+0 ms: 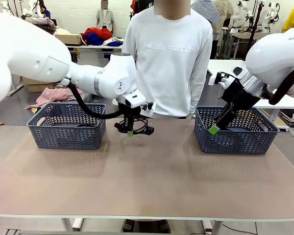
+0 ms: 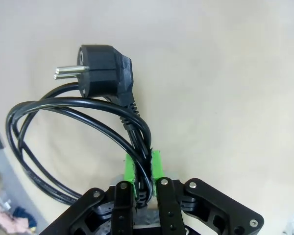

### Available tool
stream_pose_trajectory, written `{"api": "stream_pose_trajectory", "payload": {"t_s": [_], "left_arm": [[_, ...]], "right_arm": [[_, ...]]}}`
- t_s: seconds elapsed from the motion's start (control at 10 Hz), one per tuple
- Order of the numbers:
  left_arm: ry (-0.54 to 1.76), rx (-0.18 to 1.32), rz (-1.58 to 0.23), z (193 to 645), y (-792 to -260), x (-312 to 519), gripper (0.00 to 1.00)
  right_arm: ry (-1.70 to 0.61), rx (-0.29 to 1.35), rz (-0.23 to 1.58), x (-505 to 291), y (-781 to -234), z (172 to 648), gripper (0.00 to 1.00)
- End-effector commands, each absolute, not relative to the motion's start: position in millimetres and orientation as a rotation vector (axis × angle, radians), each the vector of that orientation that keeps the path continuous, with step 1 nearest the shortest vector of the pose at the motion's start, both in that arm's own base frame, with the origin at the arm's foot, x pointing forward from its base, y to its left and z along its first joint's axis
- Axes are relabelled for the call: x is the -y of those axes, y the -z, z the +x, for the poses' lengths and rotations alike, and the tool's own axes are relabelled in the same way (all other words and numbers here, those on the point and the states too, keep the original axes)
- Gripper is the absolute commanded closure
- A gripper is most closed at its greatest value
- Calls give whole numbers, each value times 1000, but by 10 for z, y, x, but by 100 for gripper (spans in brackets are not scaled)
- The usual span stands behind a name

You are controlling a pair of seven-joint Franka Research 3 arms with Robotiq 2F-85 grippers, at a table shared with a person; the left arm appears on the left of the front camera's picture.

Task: Organize the cables according to human instructions.
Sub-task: Pick up a bundle of cables and place it in the basket indicated by the human.

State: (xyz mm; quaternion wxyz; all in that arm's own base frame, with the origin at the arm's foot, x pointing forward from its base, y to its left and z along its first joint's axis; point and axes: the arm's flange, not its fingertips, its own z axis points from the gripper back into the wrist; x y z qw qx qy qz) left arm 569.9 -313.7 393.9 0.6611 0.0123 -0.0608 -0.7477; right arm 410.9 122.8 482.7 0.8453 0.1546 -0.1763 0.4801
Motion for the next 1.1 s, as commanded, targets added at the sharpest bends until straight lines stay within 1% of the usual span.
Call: {"api": "stream_pose_trajectory", "payload": {"t_s": [0.0, 0.1, 0.3, 0.6, 0.8, 1.0], "left_arm": [[1641, 169, 139, 5542, -4339, 3055, 100], [1624, 185, 161, 5547, -4525, 2980, 100], [1600, 187, 124, 5588, -4857, 2674, 100], [1535, 233, 191, 5617, -5246, 2079, 100], [1501, 252, 214, 5589, -5354, 1661, 100], [1516, 237, 206, 5574, -5312, 1301, 100]], "right_arm": [[-1015, 371, 324, -1230, -4856, 4120, 0], [-1015, 371, 324, -1230, -4856, 4120, 0], [-1015, 371, 324, -1230, -4856, 4120, 0], [-1015, 371, 324, -1230, -4856, 4120, 0], [-1015, 371, 324, -1230, -4856, 4120, 0], [-1015, 371, 324, -1230, -4856, 4120, 0]]}}
